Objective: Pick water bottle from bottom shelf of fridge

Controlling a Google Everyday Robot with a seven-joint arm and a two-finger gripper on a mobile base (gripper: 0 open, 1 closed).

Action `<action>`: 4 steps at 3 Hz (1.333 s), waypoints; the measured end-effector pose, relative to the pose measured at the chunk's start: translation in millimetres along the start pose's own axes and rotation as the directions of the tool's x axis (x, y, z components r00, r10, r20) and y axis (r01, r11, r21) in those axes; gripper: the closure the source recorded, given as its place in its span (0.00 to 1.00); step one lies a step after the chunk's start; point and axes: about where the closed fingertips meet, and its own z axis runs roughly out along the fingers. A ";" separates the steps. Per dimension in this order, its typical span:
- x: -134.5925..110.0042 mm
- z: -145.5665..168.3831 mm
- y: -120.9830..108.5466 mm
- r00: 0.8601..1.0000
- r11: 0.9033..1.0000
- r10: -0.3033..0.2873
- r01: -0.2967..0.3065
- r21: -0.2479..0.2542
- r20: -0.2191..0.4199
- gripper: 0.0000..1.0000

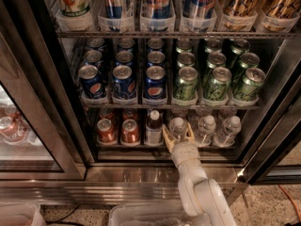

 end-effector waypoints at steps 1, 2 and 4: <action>0.0 0.0 0.0 1.000 1.000 0.000 0.000 0.000 0.000 0.89; 0.5 0.8 -0.2 1.000 1.000 -0.004 0.004 0.001 -0.003 1.00; -22.9 -20.5 -0.9 0.998 1.000 -0.030 0.030 -0.009 0.059 1.00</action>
Offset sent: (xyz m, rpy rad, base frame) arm 0.0000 0.0000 0.0000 0.0000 0.0000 0.0000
